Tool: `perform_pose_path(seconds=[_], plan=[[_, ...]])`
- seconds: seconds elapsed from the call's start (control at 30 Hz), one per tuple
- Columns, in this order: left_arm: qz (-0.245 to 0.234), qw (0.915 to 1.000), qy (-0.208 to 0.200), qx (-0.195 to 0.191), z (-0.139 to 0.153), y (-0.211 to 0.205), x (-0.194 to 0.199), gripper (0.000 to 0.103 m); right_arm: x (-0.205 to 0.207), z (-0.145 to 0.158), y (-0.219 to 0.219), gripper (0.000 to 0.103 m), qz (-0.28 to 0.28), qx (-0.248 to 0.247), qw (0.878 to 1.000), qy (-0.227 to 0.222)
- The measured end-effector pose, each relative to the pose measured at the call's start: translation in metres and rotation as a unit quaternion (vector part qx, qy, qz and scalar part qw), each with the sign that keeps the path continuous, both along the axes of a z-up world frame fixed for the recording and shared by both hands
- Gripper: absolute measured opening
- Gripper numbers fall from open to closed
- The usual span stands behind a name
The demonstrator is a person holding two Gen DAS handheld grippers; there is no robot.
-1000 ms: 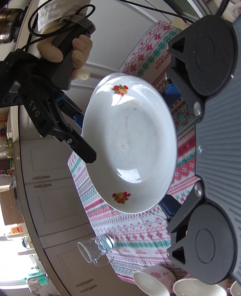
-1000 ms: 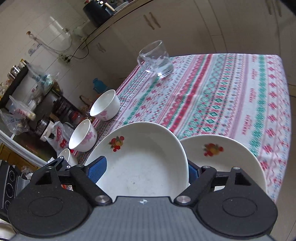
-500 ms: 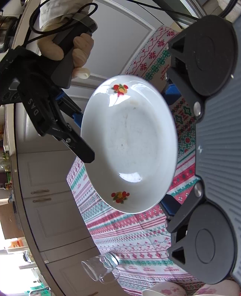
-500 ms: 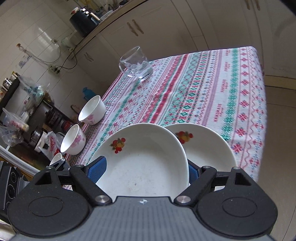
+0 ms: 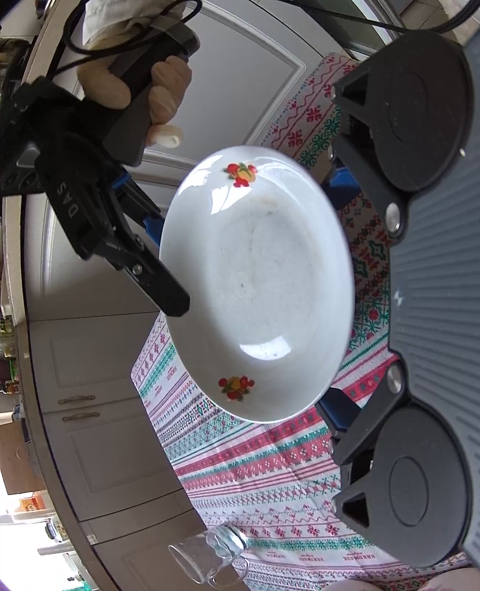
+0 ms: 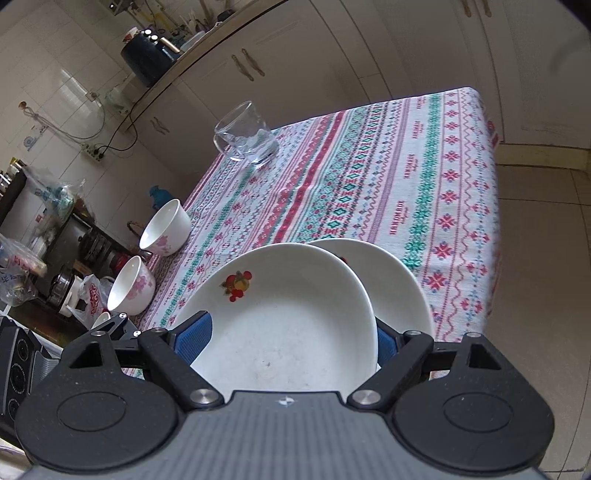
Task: Organize plates and bowls
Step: 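Lower the plate onto the stacked plates and open the right gripper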
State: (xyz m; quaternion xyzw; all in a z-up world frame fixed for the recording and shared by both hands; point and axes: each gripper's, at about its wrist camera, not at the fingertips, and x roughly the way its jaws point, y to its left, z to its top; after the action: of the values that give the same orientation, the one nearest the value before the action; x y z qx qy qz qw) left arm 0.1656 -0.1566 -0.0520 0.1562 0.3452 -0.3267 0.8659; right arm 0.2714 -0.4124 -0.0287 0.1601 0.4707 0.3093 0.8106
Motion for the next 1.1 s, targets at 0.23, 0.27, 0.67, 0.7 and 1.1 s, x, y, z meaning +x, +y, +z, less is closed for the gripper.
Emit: perform_pose_path(seconds=[0.23, 0.27, 0.67, 0.7, 1.1], plan=[[-0.009, 1.0, -0.003, 0.003, -0.003, -0.005, 0.008, 0.101, -0.005, 0.0, -0.01, 0.092, -0.015, -0.015, 1.0, 0.002], [-0.01, 0.9999, -0.005, 0.004, -0.004, -0.005, 0.007, 0.101, -0.006, 0.0, -0.012, 0.092, -0.017, -0.015, 1.0, 0.004], [-0.006, 0.9998, -0.018, 0.005, -0.002, -0.001, 0.0, 0.1, -0.02, 0.01, -0.013, 0.094, -0.03, -0.047, 0.998, -0.007], [-0.004, 0.9998, -0.019, 0.005, -0.002, 0.001, -0.001, 0.1, -0.021, 0.01, -0.012, 0.094, -0.03, -0.054, 0.998, -0.006], [0.032, 0.9989, -0.034, -0.007, 0.011, 0.037, -0.022, 0.101, -0.034, 0.009, 0.011, 0.098, -0.041, -0.116, 0.992, -0.03]])
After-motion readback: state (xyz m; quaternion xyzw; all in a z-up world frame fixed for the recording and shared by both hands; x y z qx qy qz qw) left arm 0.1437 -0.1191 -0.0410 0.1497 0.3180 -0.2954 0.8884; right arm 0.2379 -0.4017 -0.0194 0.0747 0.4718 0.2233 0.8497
